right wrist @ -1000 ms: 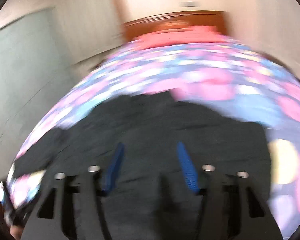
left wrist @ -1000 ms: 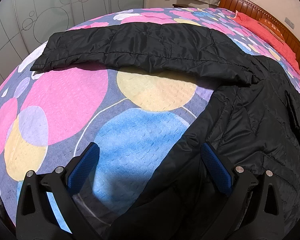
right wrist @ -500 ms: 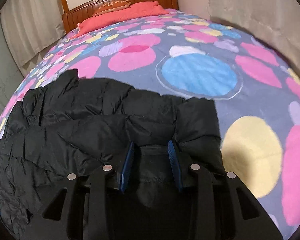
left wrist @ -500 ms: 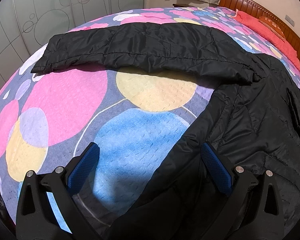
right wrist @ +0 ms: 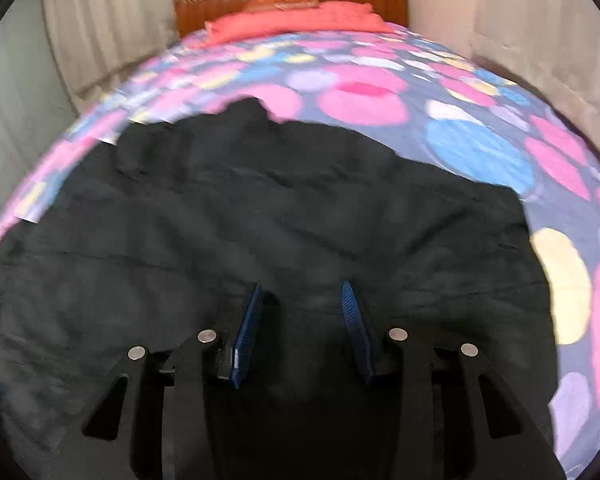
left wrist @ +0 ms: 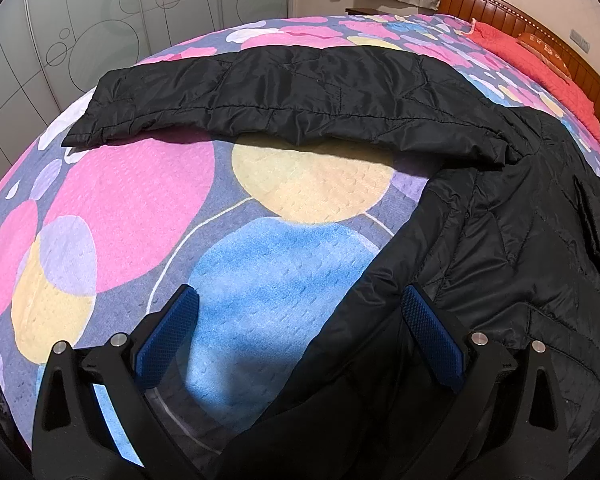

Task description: Fold large clothes

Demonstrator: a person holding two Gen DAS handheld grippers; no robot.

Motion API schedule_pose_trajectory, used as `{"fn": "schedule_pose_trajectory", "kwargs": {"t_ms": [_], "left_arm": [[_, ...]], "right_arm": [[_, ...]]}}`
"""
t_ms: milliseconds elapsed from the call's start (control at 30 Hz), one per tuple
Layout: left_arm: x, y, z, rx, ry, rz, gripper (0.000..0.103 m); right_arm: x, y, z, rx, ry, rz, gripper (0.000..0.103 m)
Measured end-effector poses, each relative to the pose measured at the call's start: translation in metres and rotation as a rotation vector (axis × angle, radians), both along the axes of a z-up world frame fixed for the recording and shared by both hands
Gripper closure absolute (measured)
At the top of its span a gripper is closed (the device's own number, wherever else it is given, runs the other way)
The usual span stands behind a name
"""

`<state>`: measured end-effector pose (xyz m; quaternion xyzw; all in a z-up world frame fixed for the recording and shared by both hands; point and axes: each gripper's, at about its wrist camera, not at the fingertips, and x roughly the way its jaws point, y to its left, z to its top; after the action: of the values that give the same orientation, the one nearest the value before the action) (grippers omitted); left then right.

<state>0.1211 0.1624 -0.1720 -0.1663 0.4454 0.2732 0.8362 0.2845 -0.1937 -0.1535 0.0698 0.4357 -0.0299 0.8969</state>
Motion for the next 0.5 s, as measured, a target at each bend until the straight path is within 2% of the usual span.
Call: {"fn": "schedule_pose_trajectory", "kwargs": {"t_ms": [67,133,233,367,500], "left_arm": [[0.0,0.0,0.0,-0.002,-0.001,0.0,0.002],[0.0,-0.001,0.0,0.0,-0.001,0.0,0.002],[-0.001,0.0,0.0,0.001,0.0,0.0,0.002],[0.0,-0.001,0.0,-0.002,-0.002,0.0,0.002],[0.0,-0.001,0.0,-0.003,-0.003,0.0,0.002]], "right_arm": [[0.002,0.022,0.002,-0.034,-0.017,0.035,0.057],[0.011,0.037,-0.008,-0.061,0.022,0.056,0.057],[0.015,0.041,-0.022,-0.099,0.032,0.064,0.057],[-0.003,0.017,0.003,-0.024,-0.009,0.039,0.056],[-0.029,-0.026,0.018,-0.046,-0.051,-0.065,0.046]]}}
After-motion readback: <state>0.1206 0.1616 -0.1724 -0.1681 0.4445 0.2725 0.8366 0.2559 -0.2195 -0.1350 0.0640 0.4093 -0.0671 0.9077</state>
